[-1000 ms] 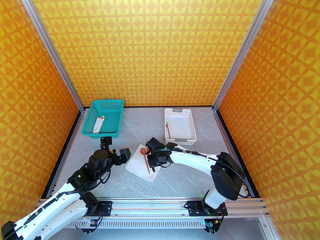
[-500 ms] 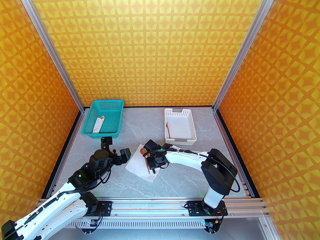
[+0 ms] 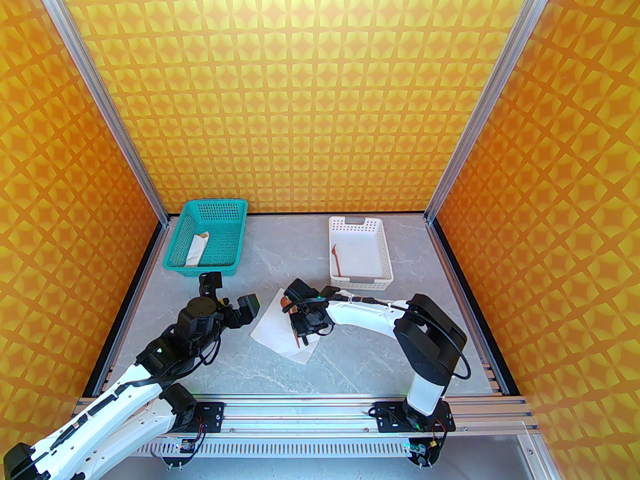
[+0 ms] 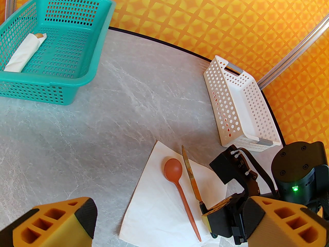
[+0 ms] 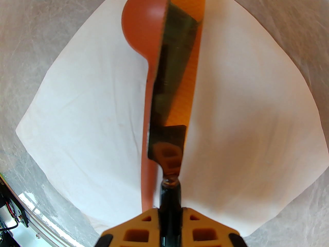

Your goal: Place the utensils on the paper napkin and roll it up

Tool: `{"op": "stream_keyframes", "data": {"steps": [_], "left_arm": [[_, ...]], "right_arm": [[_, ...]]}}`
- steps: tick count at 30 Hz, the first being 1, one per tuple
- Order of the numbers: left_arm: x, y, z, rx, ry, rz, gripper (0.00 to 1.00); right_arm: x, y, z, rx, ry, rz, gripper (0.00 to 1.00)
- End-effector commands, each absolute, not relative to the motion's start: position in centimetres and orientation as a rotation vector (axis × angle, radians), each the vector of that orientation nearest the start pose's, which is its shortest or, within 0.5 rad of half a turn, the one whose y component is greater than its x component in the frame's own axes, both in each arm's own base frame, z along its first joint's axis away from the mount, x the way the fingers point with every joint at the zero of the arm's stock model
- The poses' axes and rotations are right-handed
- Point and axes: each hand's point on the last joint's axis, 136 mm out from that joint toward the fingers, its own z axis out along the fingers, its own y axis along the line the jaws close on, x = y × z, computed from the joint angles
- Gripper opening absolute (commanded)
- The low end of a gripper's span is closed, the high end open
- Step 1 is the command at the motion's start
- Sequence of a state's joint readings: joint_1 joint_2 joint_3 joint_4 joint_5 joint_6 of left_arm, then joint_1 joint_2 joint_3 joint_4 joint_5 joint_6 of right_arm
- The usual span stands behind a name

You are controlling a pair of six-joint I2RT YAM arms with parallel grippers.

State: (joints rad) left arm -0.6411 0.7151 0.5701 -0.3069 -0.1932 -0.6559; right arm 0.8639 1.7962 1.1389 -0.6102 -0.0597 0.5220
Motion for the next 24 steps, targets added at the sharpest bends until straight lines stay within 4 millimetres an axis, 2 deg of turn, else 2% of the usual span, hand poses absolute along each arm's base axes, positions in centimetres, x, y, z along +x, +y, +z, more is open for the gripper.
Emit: {"op": "stream_keyframes", "data": {"steps": [1, 24], "left_arm": [[25.29, -14.26, 20.43, -0.140, 2.073, -0.590, 0.99], [25.19, -14.05, 20.22, -0.146, 2.079, -0.585, 0.99]], "right_arm": [[24.69, 30.63, 3.52, -0.525, 2.853, 0.353, 0.14], [24.81, 30.89, 2.78, -0.512, 2.866, 0.348, 0.16]]}}
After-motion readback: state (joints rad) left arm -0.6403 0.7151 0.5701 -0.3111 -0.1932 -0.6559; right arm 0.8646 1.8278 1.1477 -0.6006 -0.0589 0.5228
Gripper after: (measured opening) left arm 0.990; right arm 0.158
